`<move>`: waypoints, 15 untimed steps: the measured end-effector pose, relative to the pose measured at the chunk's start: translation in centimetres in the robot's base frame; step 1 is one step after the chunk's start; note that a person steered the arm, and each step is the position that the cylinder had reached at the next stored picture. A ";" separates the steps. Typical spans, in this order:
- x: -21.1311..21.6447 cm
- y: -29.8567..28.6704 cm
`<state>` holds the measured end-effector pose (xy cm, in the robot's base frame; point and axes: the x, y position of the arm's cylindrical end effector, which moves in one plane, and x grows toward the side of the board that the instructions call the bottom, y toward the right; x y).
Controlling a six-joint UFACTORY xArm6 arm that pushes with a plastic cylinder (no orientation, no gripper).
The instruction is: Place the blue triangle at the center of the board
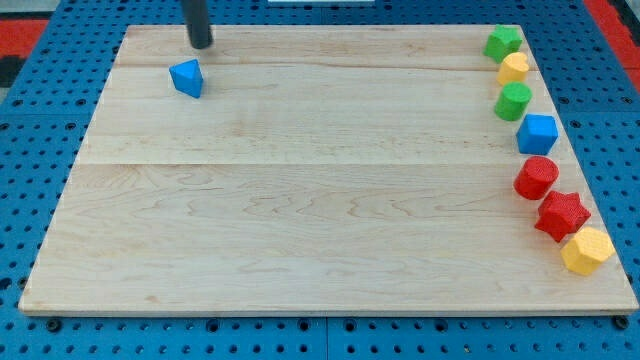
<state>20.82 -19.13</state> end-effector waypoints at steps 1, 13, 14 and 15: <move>6.0 0.4; 12.0 8.5; 15.3 5.9; 19.1 8.7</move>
<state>39.87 -10.44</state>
